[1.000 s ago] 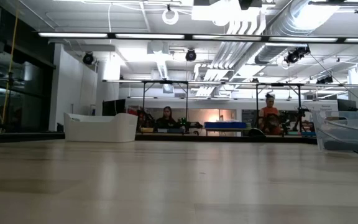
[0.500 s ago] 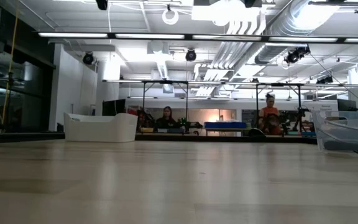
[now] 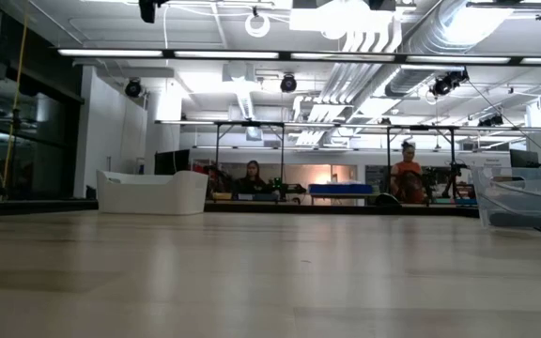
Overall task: Sort silverware by color (type)
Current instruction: Put the black fork into the transparent bin
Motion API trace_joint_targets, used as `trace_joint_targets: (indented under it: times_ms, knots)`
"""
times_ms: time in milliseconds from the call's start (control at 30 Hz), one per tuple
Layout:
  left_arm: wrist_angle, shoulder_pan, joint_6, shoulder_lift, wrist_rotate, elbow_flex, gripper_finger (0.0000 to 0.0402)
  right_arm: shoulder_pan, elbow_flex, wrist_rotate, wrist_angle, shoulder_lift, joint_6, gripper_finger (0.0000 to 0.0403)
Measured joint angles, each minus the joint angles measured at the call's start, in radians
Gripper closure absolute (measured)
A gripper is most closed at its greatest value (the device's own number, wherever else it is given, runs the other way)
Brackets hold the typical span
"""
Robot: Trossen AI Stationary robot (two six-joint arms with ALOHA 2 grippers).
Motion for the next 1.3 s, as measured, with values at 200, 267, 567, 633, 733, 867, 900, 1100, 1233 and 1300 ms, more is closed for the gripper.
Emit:
trace_joint_targets:
  times_ms: [200, 267, 567, 633, 733, 867, 900, 1100, 1233, 1300]
  knots:
    - [0.000, 0.000, 0.000, 0.000, 0.028, 0.000, 0.0257, 0.000, 0.000, 0.000, 0.000, 0.000, 0.000, 0.0402]
    - [0.000, 0.000, 0.000, 0.000, 0.028, 0.000, 0.0257, 0.000, 0.000, 0.000, 0.000, 0.000, 0.000, 0.0402]
    - [-0.001, 0.000, 0.000, 0.000, 0.033, 0.000, 0.0257, 0.000, 0.000, 0.055, 0.000, 0.000, 0.000, 0.0385]
    - [-0.001, 0.000, -0.001, 0.000, 0.033, 0.000, 0.0257, 0.000, 0.000, 0.080, 0.000, 0.000, 0.000, 0.0368]
    - [-0.002, -0.001, -0.001, 0.000, 0.033, 0.000, 0.0257, 0.000, 0.000, 0.100, 0.000, 0.000, 0.006, 0.0332]
    - [-0.002, -0.001, -0.001, 0.000, 0.034, 0.000, 0.0257, 0.000, 0.000, 0.113, 0.000, 0.000, 0.007, 0.0286]
    - [-0.002, -0.002, 0.000, 0.000, 0.040, 0.000, 0.0257, 0.000, 0.000, 0.118, 0.000, 0.000, 0.007, 0.0277]
    - [-0.018, -0.002, 0.065, 0.000, 0.067, 0.000, 0.0308, 0.000, 0.000, 0.125, 0.000, 0.000, 0.007, 0.0253]
    - [-0.056, -0.002, 0.082, 0.000, 0.067, 0.000, 0.0388, 0.000, 0.000, 0.126, 0.000, 0.000, 0.007, 0.0251]
    - [-0.064, -0.002, 0.078, 0.000, 0.067, 0.000, 0.0392, 0.000, 0.000, 0.126, 0.000, 0.000, 0.008, 0.0251]
